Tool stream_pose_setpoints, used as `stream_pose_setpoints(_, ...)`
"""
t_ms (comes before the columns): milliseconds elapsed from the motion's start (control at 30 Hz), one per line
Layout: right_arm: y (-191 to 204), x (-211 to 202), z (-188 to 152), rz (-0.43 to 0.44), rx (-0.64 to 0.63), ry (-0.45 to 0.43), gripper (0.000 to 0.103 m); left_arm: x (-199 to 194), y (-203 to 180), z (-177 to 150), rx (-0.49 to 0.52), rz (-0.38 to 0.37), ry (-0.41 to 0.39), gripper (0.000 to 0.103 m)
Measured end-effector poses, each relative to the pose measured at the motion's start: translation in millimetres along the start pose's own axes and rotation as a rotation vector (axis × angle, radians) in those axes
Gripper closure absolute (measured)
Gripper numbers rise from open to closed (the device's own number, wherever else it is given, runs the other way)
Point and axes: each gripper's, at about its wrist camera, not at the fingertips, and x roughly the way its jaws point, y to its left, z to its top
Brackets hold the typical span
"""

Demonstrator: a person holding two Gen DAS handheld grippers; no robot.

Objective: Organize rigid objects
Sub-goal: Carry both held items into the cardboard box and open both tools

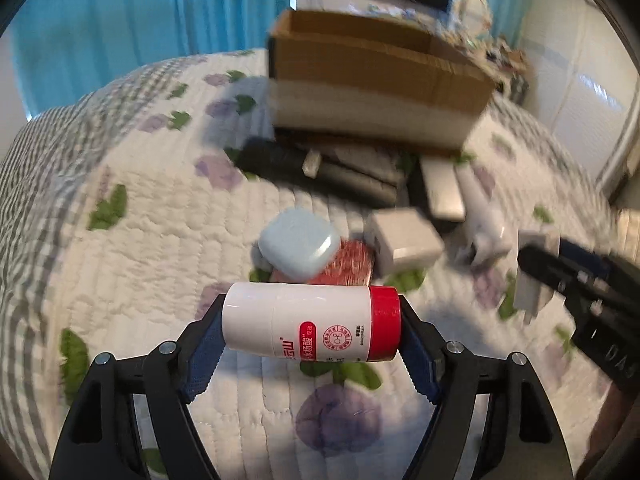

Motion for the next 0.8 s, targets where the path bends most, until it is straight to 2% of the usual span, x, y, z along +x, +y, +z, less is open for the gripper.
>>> stream_pose_setpoints(233, -2.7, -25.0, 37.8, 0.009, -0.009, -0.067, 0.063, -36.2, 10.5, 58.6, -0.108, -0.004, -0.064, 0.024)
stream_pose_setpoints(533, -5.3, -42.9, 118.3, 0.006, -0.043, -0.171, 0.063, -68.8, 3.8, 123.8, -0.047, 0.036, -0.209, 0.024)
stream_pose_setpoints(667, -11.6, -37.2, 157.2, 0.000, -0.048, -0.196, 0.063, -64.6, 7.6, 151.2, -0.048, 0.064, -0.237, 0.024)
stream_pose_setpoints(800, -23.9, -14.3, 194.7, -0.002, -0.038, -0.194, 0.063, -49.8, 7.7, 177.5, -0.038, 0.083, -0.249, 0.024)
